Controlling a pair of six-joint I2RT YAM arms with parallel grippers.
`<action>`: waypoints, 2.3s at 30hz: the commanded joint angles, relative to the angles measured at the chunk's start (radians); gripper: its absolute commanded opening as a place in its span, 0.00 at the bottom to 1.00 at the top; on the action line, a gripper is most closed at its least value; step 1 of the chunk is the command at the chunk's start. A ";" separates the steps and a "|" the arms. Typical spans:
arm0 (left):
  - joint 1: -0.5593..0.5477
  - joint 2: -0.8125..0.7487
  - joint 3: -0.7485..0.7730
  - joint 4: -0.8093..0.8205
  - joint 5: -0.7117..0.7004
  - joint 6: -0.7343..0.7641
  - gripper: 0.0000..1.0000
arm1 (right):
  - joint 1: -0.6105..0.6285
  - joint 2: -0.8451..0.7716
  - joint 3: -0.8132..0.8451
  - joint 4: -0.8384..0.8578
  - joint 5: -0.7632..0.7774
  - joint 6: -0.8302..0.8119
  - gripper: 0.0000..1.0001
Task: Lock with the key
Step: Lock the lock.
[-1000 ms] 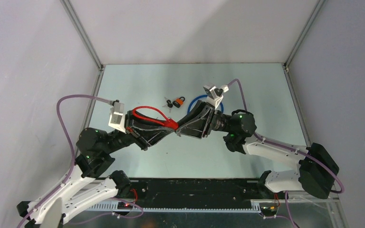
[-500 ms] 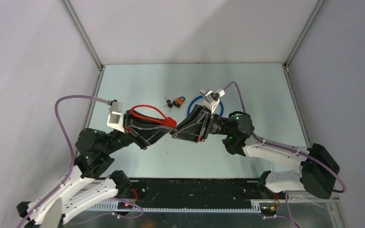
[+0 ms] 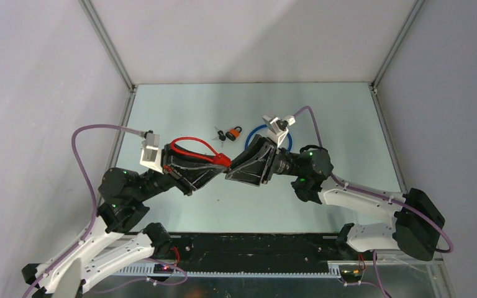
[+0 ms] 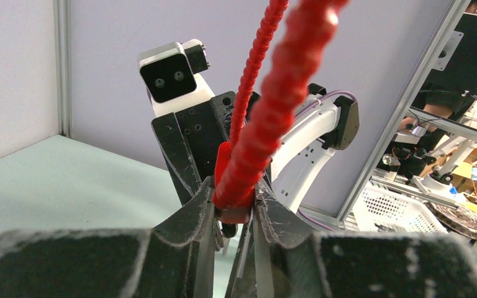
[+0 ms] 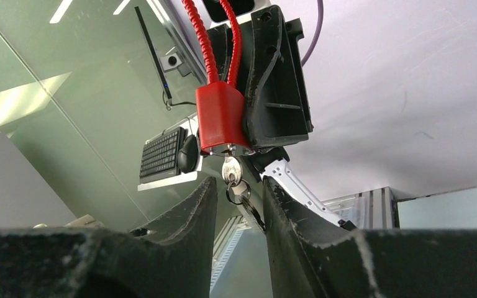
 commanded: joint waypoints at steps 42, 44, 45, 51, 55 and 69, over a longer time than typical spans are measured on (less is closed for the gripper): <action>0.004 -0.005 0.021 -0.088 -0.168 -0.085 0.00 | 0.163 -0.191 0.148 -0.785 0.614 -0.756 0.00; 0.003 0.000 0.028 -0.110 -0.189 -0.091 0.00 | 0.183 -0.187 0.160 -0.815 0.699 -0.803 0.00; 0.003 0.005 0.034 -0.119 -0.210 -0.096 0.00 | 0.201 -0.180 0.167 -0.837 0.760 -0.836 0.00; 0.004 0.018 0.060 -0.221 -0.328 -0.120 0.00 | 0.267 -0.137 0.213 -0.886 0.950 -0.951 0.00; 0.004 0.012 0.062 -0.233 -0.352 -0.125 0.00 | 0.263 -0.144 0.216 -0.904 0.880 -0.922 0.03; 0.005 -0.011 0.070 -0.233 -0.294 -0.128 0.00 | 0.088 -0.268 0.160 -0.918 0.189 -0.697 0.81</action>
